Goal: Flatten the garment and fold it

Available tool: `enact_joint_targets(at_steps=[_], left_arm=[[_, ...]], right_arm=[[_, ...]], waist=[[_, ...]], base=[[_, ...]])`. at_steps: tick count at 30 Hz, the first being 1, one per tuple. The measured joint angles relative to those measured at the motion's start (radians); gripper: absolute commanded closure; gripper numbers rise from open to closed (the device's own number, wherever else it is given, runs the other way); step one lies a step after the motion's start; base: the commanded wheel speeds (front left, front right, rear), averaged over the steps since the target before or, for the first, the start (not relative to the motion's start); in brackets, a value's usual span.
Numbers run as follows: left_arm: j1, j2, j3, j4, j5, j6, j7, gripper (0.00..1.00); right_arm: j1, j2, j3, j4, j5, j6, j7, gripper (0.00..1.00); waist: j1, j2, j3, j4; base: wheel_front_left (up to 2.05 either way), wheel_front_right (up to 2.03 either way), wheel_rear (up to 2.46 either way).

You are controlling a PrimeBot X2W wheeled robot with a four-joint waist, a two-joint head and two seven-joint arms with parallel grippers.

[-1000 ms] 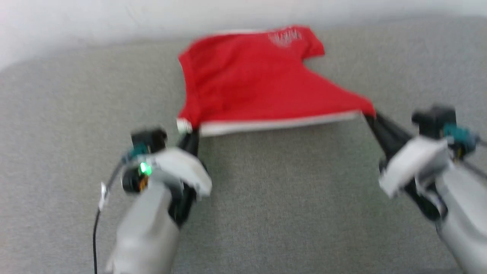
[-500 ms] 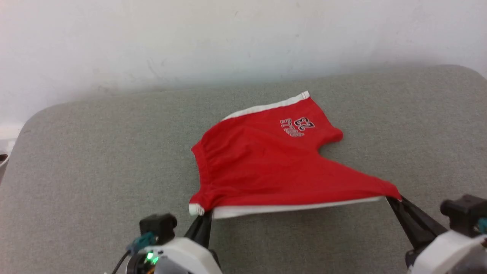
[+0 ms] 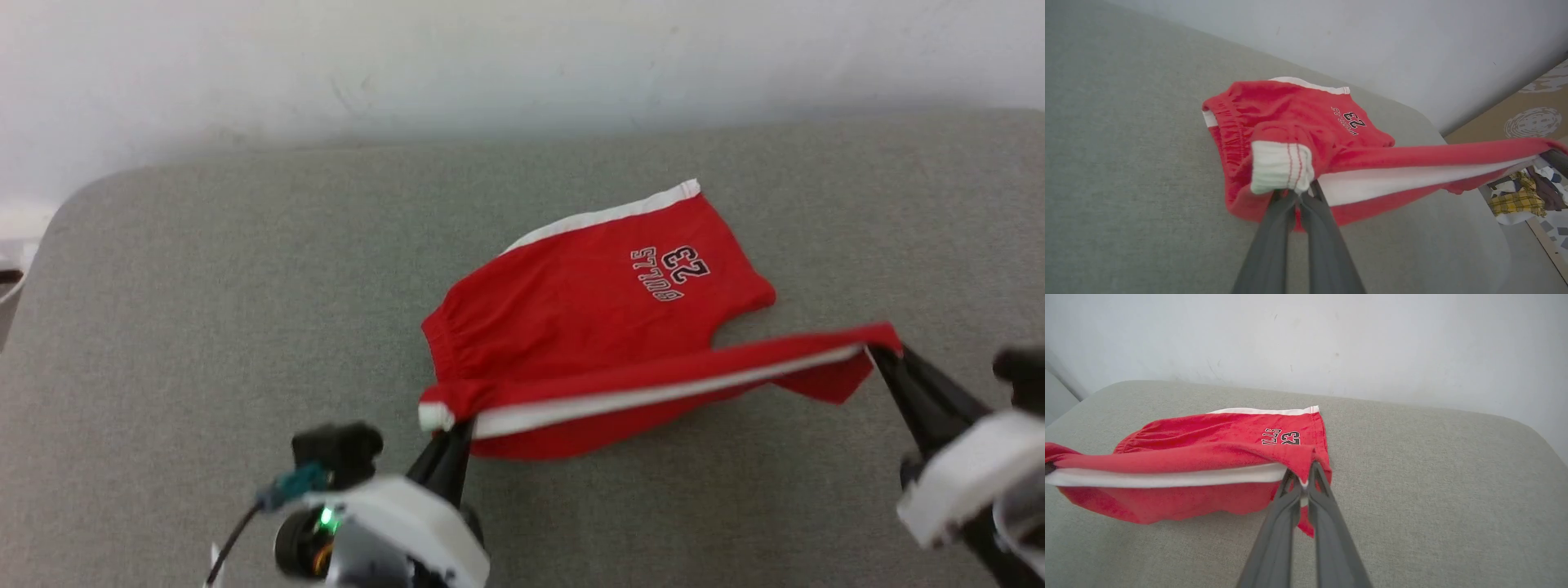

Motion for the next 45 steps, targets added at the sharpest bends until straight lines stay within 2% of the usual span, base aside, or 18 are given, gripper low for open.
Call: enact_joint_targets(at_steps=[7, 14, 25, 26, 27, 28, 29, 30, 31, 34, 39, 43, 45], left_arm=[[-0.253, -0.052, 0.017, 0.220, -0.060, -0.049, -0.006, 1.00], [-0.468, -0.073, 0.034, 0.386, -0.079, -0.071, -0.046, 1.00], [-0.672, -0.090, -0.002, 0.640, -0.137, -0.095, -0.112, 1.00], [-0.681, -0.091, -0.008, 0.662, -0.146, -0.099, -0.118, 0.97], [-0.688, -0.091, -0.015, 0.682, -0.152, -0.105, -0.125, 0.83], [-0.694, -0.091, -0.024, 0.698, -0.163, -0.107, -0.135, 0.63], [-0.698, -0.091, -0.034, 0.709, -0.182, -0.114, -0.144, 0.39], [-0.703, -0.091, -0.045, 0.721, -0.200, -0.116, -0.153, 0.00], [-0.707, -0.091, -0.056, 0.731, -0.212, -0.119, -0.164, 0.00], [-0.710, -0.091, -0.088, 0.748, -0.254, -0.130, -0.199, 0.00], [-0.708, -0.091, -0.106, 0.755, -0.256, -0.130, -0.289, 0.00], [-0.677, -0.072, -0.118, 0.743, -0.218, -0.095, -0.341, 0.00], [-0.646, -0.044, -0.132, 0.726, -0.180, -0.057, -0.352, 0.00]], right_arm=[[-0.335, -0.051, 0.090, 0.338, 0.062, 0.000, -0.021, 1.00], [-0.645, -0.076, 0.189, 0.626, 0.137, 0.000, -0.057, 1.00], [-0.911, -0.099, 0.344, 0.973, 0.191, 0.000, -0.142, 1.00], [-0.923, -0.097, 0.358, 0.999, 0.194, 0.000, -0.157, 1.00], [-0.931, -0.094, 0.371, 1.022, 0.198, 0.000, -0.172, 0.95], [-0.939, -0.091, 0.384, 1.046, 0.202, 0.000, -0.184, 0.73], [-0.943, -0.086, 0.398, 1.068, 0.207, 0.000, -0.200, 0.59], [-0.946, -0.082, 0.413, 1.088, 0.209, 0.000, -0.217, 0.08], [-0.947, -0.078, 0.428, 1.105, 0.212, 0.000, -0.234, 0.00], [-0.947, -0.075, 0.479, 1.137, 0.221, 0.000, -0.300, 0.00], [-0.934, -0.078, 0.529, 1.151, 0.224, 0.000, -0.496, 0.00], [-0.893, -0.080, 0.544, 1.151, 0.211, 0.000, -0.622, 0.00], [-0.864, -0.081, 0.540, 1.134, 0.198, 0.000, -0.646, 0.00]], waist=[[0.0002, 0.0000, 0.070, 0.025], [0.0003, 0.0000, 0.152, 0.051], [0.0001, 0.0000, 0.259, 0.103], [0.0001, 0.0000, 0.265, 0.106], [0.0002, 0.0000, 0.271, 0.109], [0.0002, 0.0000, 0.275, 0.111], [0.0001, 0.0000, 0.278, 0.113], [0.0001, 0.0000, 0.278, 0.113], [0.0002, 0.0000, 0.276, 0.113], [-0.0001, 0.0000, 0.265, 0.112], [-0.0001, 0.0000, 0.232, 0.109], [-0.0002, 0.0000, 0.193, 0.105], [-0.0001, 0.0000, 0.170, 0.101]], base=[[0.00, 0.00, 0.00], [0.00, 0.00, 0.00], [0.00, 0.00, 0.00], [0.00, 0.00, 0.00], [0.00, 0.00, 0.00], [0.00, 0.00, 0.00], [0.00, 0.00, 0.00], [0.00, 0.00, 0.00], [0.00, 0.00, 0.00], [0.00, 0.00, 0.00], [0.00, 0.00, 0.00], [0.00, 0.00, 0.00], [0.00, 0.00, 0.00]])
